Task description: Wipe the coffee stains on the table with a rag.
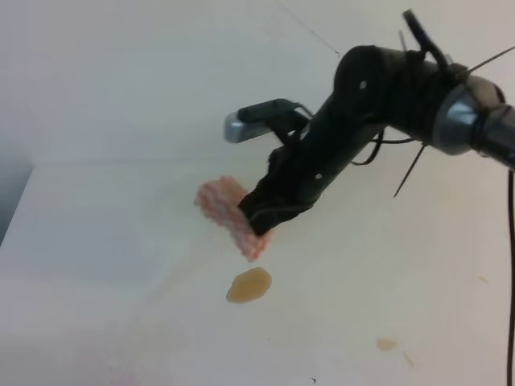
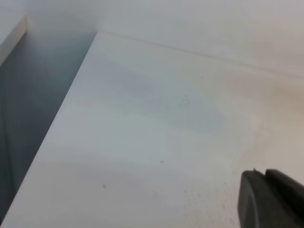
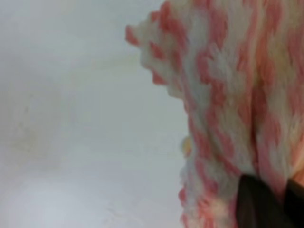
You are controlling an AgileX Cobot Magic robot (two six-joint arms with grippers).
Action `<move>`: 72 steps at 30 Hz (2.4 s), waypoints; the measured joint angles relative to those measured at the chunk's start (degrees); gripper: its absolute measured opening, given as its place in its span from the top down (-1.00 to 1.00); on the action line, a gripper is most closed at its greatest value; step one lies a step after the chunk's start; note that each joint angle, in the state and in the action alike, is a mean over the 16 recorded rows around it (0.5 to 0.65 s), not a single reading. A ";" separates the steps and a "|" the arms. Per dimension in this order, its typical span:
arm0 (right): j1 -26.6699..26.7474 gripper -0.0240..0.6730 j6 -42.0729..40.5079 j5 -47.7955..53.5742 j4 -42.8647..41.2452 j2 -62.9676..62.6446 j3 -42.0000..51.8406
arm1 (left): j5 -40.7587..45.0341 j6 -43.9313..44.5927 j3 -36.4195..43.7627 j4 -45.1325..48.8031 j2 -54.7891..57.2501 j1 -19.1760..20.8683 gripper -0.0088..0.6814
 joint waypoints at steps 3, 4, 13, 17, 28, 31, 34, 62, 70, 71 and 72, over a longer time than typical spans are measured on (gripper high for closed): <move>3.18 0.83 -2.23 0.68 2.02 1.13 -1.23 | 0.00 0.00 0.00 0.00 0.00 0.00 0.98; 4.19 0.84 -2.73 0.90 2.35 1.61 -1.43 | 0.00 0.00 0.00 0.00 0.00 0.00 0.98; 9.53 0.84 -0.92 2.66 -1.13 7.07 -1.67 | 0.00 0.00 0.00 0.00 0.00 0.00 0.98; 9.92 0.84 1.88 2.89 -4.77 8.83 -1.67 | 0.00 0.00 0.00 0.00 0.00 0.00 0.98; 9.72 0.84 8.91 2.29 -15.82 9.94 -1.67 | 0.05 0.00 0.16 0.00 0.00 0.00 0.98; 9.51 0.84 9.55 2.23 -17.01 9.91 -1.68 | 0.11 0.00 0.16 0.00 0.00 0.00 0.98; 9.26 0.84 9.41 2.19 -16.67 9.72 -1.94 | 0.08 0.00 0.16 0.00 0.00 0.00 0.98; 8.66 0.84 5.57 0.85 -5.77 13.83 -11.35 | 0.06 -0.01 0.00 0.00 0.00 0.00 0.98; 7.48 0.84 8.50 1.70 -11.26 15.81 -11.48 | 0.17 -0.01 0.00 0.00 0.00 0.00 0.98; 7.11 0.84 8.78 2.03 -11.74 15.89 -11.50 | 0.17 -0.01 0.00 0.00 0.00 0.00 0.98; 6.67 0.84 8.99 2.43 -12.16 15.94 -11.53 | 0.17 -0.01 0.00 0.00 0.00 0.00 0.98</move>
